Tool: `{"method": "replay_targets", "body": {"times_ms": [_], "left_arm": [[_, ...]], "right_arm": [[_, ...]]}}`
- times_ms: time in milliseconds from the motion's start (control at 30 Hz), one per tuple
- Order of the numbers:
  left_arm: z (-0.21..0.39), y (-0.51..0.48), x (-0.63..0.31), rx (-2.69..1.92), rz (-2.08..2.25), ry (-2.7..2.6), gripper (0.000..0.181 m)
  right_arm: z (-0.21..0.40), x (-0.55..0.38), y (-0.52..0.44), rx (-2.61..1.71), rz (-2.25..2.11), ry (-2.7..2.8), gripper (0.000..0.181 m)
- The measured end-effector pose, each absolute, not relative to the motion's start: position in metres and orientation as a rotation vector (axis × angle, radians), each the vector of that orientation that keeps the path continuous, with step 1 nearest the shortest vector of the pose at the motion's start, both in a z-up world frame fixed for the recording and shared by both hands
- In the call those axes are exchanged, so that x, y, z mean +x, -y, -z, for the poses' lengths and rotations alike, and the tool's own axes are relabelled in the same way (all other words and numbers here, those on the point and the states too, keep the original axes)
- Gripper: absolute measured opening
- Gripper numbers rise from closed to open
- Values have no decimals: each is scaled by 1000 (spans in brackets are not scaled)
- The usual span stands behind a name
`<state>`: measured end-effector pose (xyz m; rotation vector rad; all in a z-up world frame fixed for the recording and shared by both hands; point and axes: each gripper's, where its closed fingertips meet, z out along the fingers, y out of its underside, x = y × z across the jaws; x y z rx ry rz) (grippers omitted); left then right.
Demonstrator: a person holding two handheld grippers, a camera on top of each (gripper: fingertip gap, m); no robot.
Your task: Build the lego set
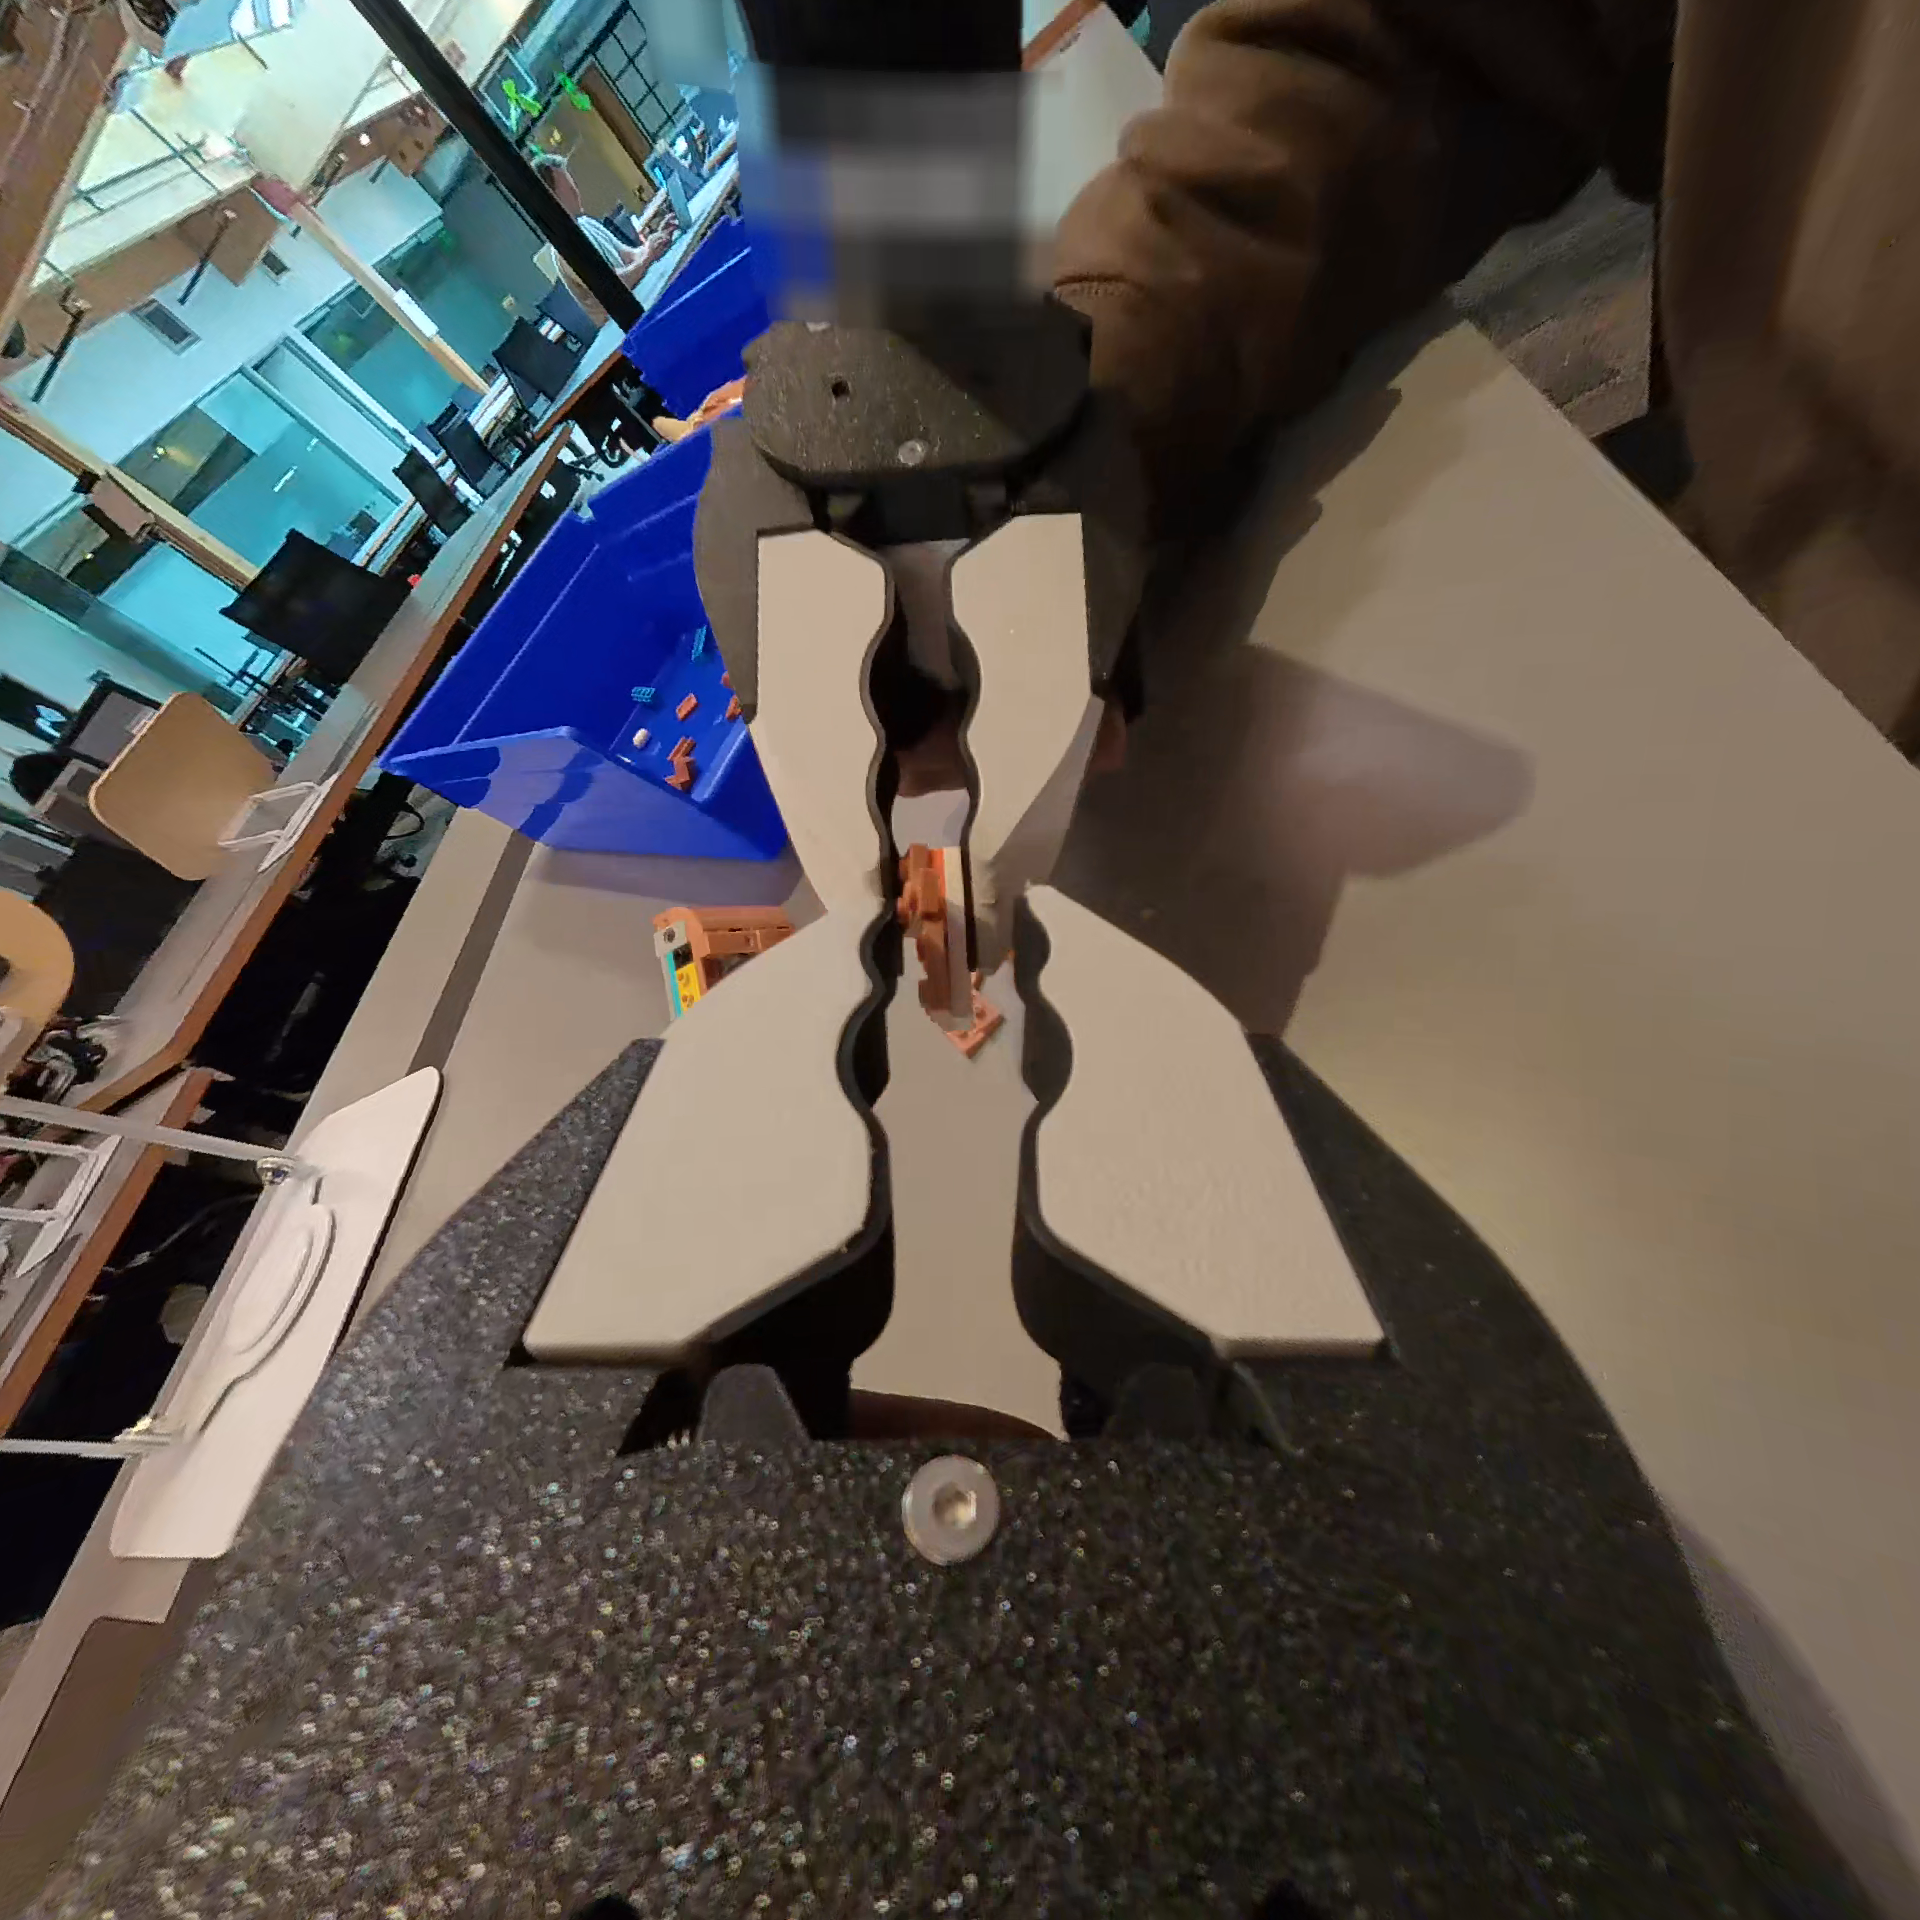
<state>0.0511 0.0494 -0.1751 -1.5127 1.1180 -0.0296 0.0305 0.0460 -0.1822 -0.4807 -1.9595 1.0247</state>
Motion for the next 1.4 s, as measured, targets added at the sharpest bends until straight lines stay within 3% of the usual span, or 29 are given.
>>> {"method": "replay_targets", "body": {"times_ms": [333, 533, 967, 1400], "left_arm": [[178, -46, 52, -1561, 121, -1119, 11], [167, -48, 47, -1550, 260, -983, 27], [150, -65, 41, -1675, 1271, -245, 30], [144, -66, 49, -1588, 1526, -81, 18]], "right_arm": [[189, 33, -42, -415, -884, 1995, 13], [170, 35, -47, -482, -1043, 1907, 13], [141, 35, -62, -501, -1146, 1719, 13], [136, 31, -65, -423, -987, 1647, 13]]}}
